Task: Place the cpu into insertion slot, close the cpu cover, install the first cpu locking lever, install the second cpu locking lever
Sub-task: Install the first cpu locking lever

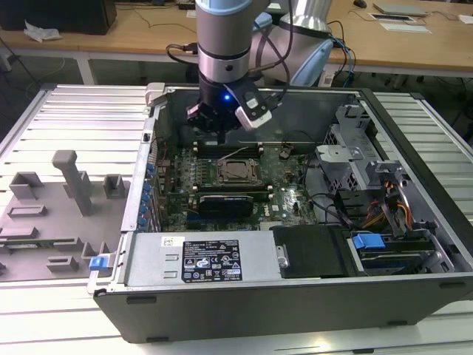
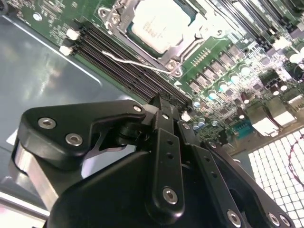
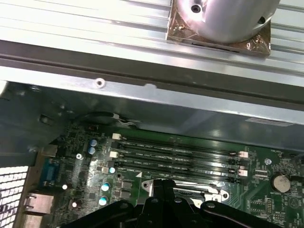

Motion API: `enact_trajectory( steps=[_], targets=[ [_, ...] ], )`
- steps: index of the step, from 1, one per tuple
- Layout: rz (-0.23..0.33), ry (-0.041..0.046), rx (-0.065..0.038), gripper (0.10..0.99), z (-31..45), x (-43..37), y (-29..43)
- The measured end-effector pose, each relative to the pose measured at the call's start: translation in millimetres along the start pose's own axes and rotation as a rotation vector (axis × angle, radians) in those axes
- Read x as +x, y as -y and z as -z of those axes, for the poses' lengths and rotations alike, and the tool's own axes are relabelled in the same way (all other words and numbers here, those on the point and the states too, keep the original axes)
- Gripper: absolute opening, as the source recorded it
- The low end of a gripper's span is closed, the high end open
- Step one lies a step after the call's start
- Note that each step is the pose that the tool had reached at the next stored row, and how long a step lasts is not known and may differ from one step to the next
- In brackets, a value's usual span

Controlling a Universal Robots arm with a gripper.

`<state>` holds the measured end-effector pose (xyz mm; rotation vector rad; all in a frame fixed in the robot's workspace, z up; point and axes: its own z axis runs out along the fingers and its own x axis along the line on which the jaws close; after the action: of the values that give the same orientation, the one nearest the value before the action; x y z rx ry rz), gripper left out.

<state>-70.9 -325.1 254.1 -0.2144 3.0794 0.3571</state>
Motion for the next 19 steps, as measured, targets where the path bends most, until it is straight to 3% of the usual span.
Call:
enact_trajectory(
  steps=[8, 13, 17, 19],
  targets=[
    [0.000, -0.0002, 0.000, 0.106, -0.9, -21.2, 3.2],
    [0.000, 0.0018, 0.000, 0.106, -1.1, -22.5, 3.3],
    [0.008, 0.0329, 0.007, 0.106, -2.6, -22.1, 3.7],
    [0.010, 0.0416, 0.012, 0.106, -3.8, -22.0, 3.9]
  ],
)
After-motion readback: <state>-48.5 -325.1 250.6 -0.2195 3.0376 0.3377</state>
